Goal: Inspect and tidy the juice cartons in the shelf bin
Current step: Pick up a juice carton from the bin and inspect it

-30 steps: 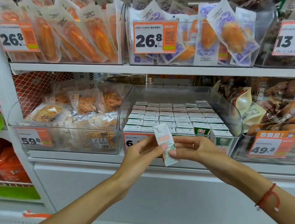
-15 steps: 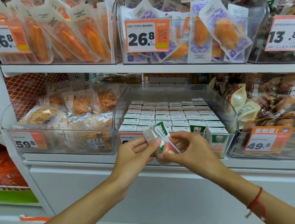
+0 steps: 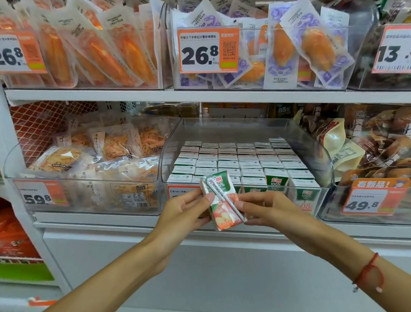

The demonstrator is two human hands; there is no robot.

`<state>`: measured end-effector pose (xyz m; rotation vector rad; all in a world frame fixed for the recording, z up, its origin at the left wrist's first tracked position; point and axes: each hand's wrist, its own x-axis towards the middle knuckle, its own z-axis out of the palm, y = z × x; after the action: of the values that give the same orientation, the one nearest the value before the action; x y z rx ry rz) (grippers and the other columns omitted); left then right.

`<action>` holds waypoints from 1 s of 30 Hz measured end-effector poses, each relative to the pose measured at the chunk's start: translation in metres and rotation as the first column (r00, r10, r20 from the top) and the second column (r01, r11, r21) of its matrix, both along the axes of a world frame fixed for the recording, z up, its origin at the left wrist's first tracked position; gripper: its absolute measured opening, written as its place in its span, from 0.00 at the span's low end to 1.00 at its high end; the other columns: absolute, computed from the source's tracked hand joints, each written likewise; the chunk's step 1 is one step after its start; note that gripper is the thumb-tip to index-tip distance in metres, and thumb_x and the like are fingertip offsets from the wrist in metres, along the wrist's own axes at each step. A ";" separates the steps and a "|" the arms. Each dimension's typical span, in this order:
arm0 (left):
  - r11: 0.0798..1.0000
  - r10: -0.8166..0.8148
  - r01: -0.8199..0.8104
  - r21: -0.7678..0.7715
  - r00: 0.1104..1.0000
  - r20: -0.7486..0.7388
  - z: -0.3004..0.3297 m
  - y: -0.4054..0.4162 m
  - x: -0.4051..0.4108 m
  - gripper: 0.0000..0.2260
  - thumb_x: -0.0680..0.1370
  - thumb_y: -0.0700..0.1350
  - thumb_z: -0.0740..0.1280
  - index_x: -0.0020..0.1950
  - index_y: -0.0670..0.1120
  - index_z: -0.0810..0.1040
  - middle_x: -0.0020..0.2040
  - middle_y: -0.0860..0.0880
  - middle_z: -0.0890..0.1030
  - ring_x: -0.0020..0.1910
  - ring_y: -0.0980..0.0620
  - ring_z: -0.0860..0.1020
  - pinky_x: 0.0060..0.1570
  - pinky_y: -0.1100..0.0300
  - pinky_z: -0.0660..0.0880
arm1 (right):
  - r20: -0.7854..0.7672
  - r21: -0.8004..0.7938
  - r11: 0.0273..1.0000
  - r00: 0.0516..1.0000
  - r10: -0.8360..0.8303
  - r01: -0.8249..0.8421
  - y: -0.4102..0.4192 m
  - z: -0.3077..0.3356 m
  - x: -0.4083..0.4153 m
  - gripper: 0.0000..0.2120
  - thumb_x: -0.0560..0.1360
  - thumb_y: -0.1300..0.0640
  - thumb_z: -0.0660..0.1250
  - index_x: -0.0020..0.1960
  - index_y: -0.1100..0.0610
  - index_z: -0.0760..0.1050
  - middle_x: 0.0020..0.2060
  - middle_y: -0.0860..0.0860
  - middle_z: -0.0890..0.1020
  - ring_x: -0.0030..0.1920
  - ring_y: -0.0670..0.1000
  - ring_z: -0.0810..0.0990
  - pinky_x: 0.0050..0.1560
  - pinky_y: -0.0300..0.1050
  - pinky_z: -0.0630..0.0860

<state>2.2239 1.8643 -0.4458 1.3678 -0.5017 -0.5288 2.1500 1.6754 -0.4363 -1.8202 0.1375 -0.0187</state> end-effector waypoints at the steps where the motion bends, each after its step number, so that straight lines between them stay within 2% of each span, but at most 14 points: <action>1: 1.000 0.010 -0.010 -0.002 1.000 0.001 0.000 0.000 0.000 0.14 0.80 0.45 0.64 0.65 0.47 0.77 0.56 0.50 0.85 0.56 0.53 0.83 0.56 0.63 0.78 | 0.015 0.019 1.000 1.000 -0.019 0.019 0.001 0.001 0.000 0.14 0.75 0.51 0.69 0.60 0.52 0.80 0.51 0.46 0.85 0.53 0.44 0.83 0.50 0.37 0.79; 4: 0.994 0.105 -0.106 0.016 0.993 0.056 -0.001 -0.002 0.000 0.11 0.80 0.44 0.66 0.62 0.51 0.79 0.52 0.51 0.86 0.52 0.54 0.84 0.53 0.63 0.80 | 0.051 -0.001 0.995 0.994 -0.101 0.102 0.005 0.002 0.001 0.09 0.74 0.51 0.71 0.54 0.49 0.82 0.46 0.46 0.86 0.50 0.43 0.83 0.51 0.37 0.79; 7: 0.986 0.157 -0.162 0.044 0.983 0.090 -0.004 -0.004 -0.002 0.08 0.80 0.45 0.65 0.56 0.55 0.80 0.48 0.55 0.86 0.49 0.57 0.84 0.47 0.68 0.80 | 0.165 -0.207 0.960 0.974 -0.155 0.188 0.014 0.002 0.000 0.06 0.75 0.51 0.70 0.51 0.46 0.79 0.38 0.45 0.84 0.43 0.42 0.83 0.44 0.34 0.79; 9: 0.988 0.142 -0.146 0.052 0.987 0.076 -0.003 -0.005 -0.003 0.08 0.80 0.48 0.66 0.56 0.53 0.82 0.48 0.55 0.86 0.50 0.58 0.84 0.48 0.68 0.79 | 0.264 -0.306 0.916 0.948 -0.179 0.259 0.021 0.001 -0.002 0.08 0.73 0.51 0.73 0.50 0.44 0.77 0.39 0.45 0.83 0.42 0.46 0.81 0.43 0.39 0.80; 11: 0.993 0.106 -0.108 0.041 0.993 0.059 -0.001 -0.007 -0.004 0.09 0.78 0.50 0.68 0.57 0.51 0.82 0.48 0.54 0.86 0.50 0.58 0.84 0.49 0.68 0.79 | 0.338 -0.335 0.888 0.920 -0.200 0.316 0.027 0.000 -0.003 0.11 0.69 0.50 0.76 0.49 0.44 0.78 0.38 0.45 0.82 0.39 0.47 0.80 0.40 0.41 0.80; 13: 0.995 0.100 -0.100 0.004 0.994 0.032 0.001 -0.006 -0.006 0.10 0.76 0.47 0.71 0.57 0.50 0.82 0.48 0.52 0.87 0.49 0.56 0.85 0.45 0.69 0.79 | 0.384 -0.336 0.880 0.902 -0.197 0.335 0.032 -0.001 -0.005 0.14 0.65 0.48 0.78 0.49 0.46 0.79 0.35 0.45 0.81 0.36 0.48 0.79 0.37 0.42 0.79; 15: 0.994 0.111 -0.111 -0.001 0.993 0.035 0.002 -0.004 -0.005 0.12 0.75 0.44 0.73 0.58 0.48 0.82 0.49 0.51 0.87 0.49 0.54 0.85 0.46 0.68 0.79 | 0.378 -0.341 0.889 0.911 -0.167 0.305 0.033 -0.001 -0.006 0.16 0.64 0.48 0.79 0.50 0.48 0.80 0.35 0.45 0.82 0.35 0.47 0.79 0.37 0.39 0.79; 18: 0.991 0.127 -0.132 0.022 0.982 0.142 0.009 0.004 0.000 0.18 0.69 0.45 0.77 0.58 0.49 0.82 0.52 0.53 0.86 0.51 0.57 0.84 0.49 0.70 0.78 | 0.282 -0.252 0.954 0.955 -0.087 0.162 0.028 0.002 -0.006 0.13 0.70 0.57 0.76 0.53 0.50 0.81 0.41 0.45 0.84 0.42 0.45 0.83 0.46 0.37 0.80; 21: 0.991 0.119 -0.134 0.022 0.937 0.328 0.014 0.011 0.001 0.22 0.65 0.44 0.79 0.57 0.55 0.81 0.53 0.59 0.84 0.54 0.62 0.82 0.50 0.72 0.76 | 0.200 -0.034 0.999 0.980 -0.021 0.029 0.021 0.009 -0.008 0.10 0.76 0.62 0.68 0.54 0.51 0.82 0.48 0.47 0.86 0.51 0.47 0.84 0.55 0.39 0.79; 23: 0.990 0.108 -0.137 0.028 0.879 0.464 0.015 0.012 -0.002 0.24 0.65 0.41 0.80 0.56 0.59 0.79 0.54 0.63 0.83 0.55 0.63 0.81 0.51 0.73 0.74 | 0.194 0.072 0.997 0.981 -0.025 0.011 0.020 0.013 -0.009 0.09 0.76 0.54 0.67 0.54 0.51 0.82 0.49 0.49 0.86 0.53 0.49 0.84 0.56 0.41 0.79; 26: 0.979 0.160 -0.203 0.010 0.802 0.575 0.013 0.011 -0.005 0.27 0.64 0.42 0.81 0.58 0.61 0.77 0.55 0.64 0.82 0.57 0.63 0.79 0.54 0.72 0.73 | 0.233 0.074 0.996 0.970 -0.064 0.048 0.023 0.014 -0.010 0.15 0.73 0.43 0.68 0.54 0.51 0.82 0.49 0.49 0.86 0.53 0.48 0.83 0.57 0.43 0.79; 30: 0.964 0.202 -0.266 0.003 0.740 0.642 0.010 0.007 -0.008 0.29 0.65 0.42 0.81 0.62 0.59 0.77 0.56 0.63 0.81 0.59 0.61 0.78 0.56 0.71 0.73 | 0.285 0.039 0.997 0.955 -0.080 0.072 0.024 0.014 -0.011 0.15 0.72 0.44 0.68 0.52 0.52 0.82 0.48 0.47 0.85 0.54 0.50 0.82 0.59 0.49 0.78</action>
<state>2.2160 1.8715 -0.4356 1.6719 -0.8462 0.1525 2.1393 1.6995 -0.4219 -1.7624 0.0018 -0.3321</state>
